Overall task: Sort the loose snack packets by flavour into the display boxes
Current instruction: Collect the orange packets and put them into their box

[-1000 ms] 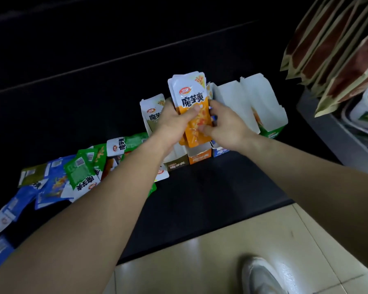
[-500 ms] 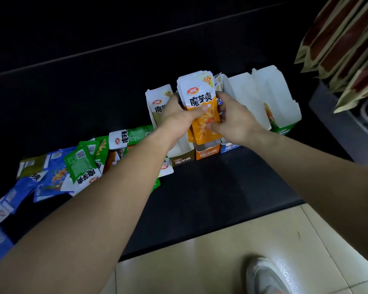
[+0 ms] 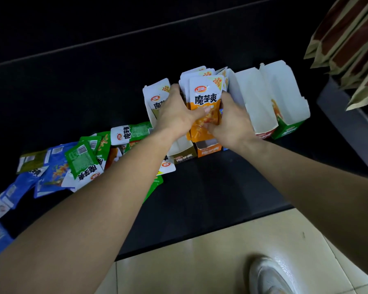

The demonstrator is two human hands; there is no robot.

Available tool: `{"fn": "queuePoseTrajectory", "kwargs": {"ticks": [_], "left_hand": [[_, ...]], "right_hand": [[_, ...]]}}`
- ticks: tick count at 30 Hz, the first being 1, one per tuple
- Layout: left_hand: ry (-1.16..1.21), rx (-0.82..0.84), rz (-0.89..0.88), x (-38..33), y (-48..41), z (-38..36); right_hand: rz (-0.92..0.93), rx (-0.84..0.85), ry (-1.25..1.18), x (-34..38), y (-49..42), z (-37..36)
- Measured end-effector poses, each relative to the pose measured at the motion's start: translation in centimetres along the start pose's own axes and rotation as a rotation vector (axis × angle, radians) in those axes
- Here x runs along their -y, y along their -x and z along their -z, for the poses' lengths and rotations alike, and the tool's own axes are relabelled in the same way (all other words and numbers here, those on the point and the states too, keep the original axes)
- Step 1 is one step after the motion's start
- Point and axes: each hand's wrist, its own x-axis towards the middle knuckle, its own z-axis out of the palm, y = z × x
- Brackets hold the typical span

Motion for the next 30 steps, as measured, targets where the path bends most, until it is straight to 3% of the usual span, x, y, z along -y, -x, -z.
{"fn": "queuePoseTrajectory", "kwargs": {"ticks": [6, 12, 21, 23, 27, 30], "left_hand": [[-0.098, -0.04, -0.003, 0.6, -0.3, 0.5], [-0.023, -0.007, 0.028, 0.4, -0.5, 0.3], [0.025, 0.02, 0.067, 0.9, -0.7, 0.9], [0.025, 0.044, 0.061, 0.9, -0.7, 0.8], [-0.018, 0.113, 0.017, 0.6, -0.6, -0.1], [-0.055, 0.112, -0.006, 0.6, -0.6, -0.6]], "right_hand": [[0.005, 0.053, -0.018, 0.4, -0.7, 0.1], [0.014, 0.08, -0.139, 0.6, -0.6, 1.0], [-0.002, 0.06, -0.11, 1.1, -0.8, 0.0], [-0.013, 0.068, -0.061, 0.9, -0.9, 0.0], [-0.005, -0.011, 0.297, 0.2, -0.3, 0.2], [0.008, 0.012, 0.221, -0.2, -0.1, 0.3]]}}
